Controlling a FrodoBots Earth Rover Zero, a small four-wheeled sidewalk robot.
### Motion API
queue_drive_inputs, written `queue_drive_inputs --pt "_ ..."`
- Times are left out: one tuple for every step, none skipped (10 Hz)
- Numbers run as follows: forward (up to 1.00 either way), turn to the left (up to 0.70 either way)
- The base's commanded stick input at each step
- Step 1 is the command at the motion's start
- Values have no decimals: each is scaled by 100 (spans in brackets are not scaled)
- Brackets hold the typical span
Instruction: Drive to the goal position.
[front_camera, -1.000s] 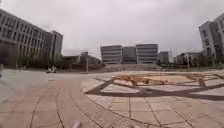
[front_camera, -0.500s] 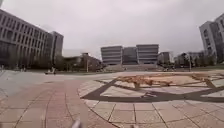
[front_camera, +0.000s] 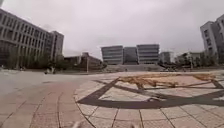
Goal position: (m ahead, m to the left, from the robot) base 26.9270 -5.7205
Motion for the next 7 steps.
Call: queue_drive_inputs --pt "70 0" --pt "70 0" --pt "70 0" --pt "70 0" --pt "70 0" --pt "70 0" --pt "70 0"
